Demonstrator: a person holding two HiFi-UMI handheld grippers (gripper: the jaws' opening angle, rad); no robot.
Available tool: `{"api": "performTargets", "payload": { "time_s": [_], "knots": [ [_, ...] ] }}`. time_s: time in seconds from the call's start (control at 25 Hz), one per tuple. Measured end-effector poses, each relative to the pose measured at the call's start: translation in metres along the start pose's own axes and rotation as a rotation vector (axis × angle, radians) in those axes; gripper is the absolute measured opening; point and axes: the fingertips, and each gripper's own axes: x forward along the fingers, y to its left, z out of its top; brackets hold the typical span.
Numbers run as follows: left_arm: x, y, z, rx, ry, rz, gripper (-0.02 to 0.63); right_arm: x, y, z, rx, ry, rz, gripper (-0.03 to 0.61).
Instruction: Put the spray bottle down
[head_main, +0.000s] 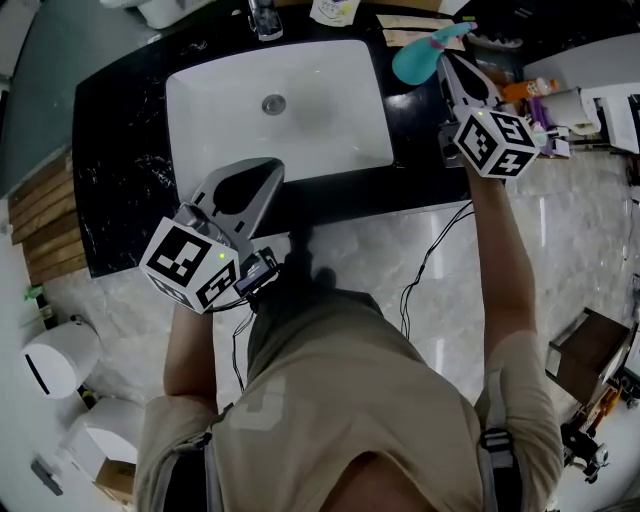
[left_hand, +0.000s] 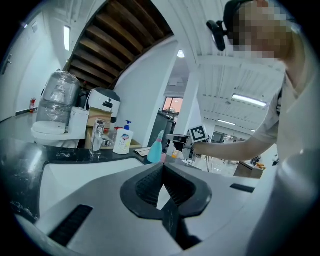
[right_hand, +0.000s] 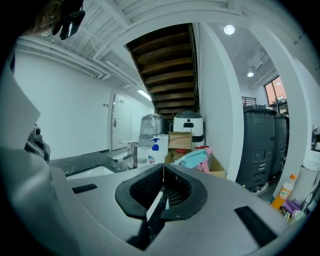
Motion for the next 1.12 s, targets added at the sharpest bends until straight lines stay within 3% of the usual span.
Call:
{"api": "performTargets", "payload": {
  "time_s": [0.24, 0.4, 0.64, 0.88, 1.12],
  "knots": [
    [0.004, -0.006, 0.016, 0.095, -0.061, 0.014, 0.009, -0.013, -0.014, 0.001, 0.028, -0.014, -0.033, 0.023],
    [0.007, -0.008, 0.024, 0.087, -0.096, 0.007, 0.009, -0.018, -0.02, 0.001, 0.038, -0.019, -0.04, 0.023],
    [0.011, -0.011, 0.024, 0.092, -0.074, 0.025, 0.009, -0.022, -0.02, 0.003, 0.047, -0.027, -0.025, 0.023],
    [0.008, -0.017, 0.022, -0.01, -0.093, -0.024, 0.009, -0.033, -0.007, 0.011, 0.066, -0.048, 0.026, 0.023],
    [0.006, -0.019, 0.02, -0.04, -0.062, 0.007, 0.009, -0.051, 0.008, 0.014, 0.066, -0.053, 0.071, 0.023]
  ]
}}
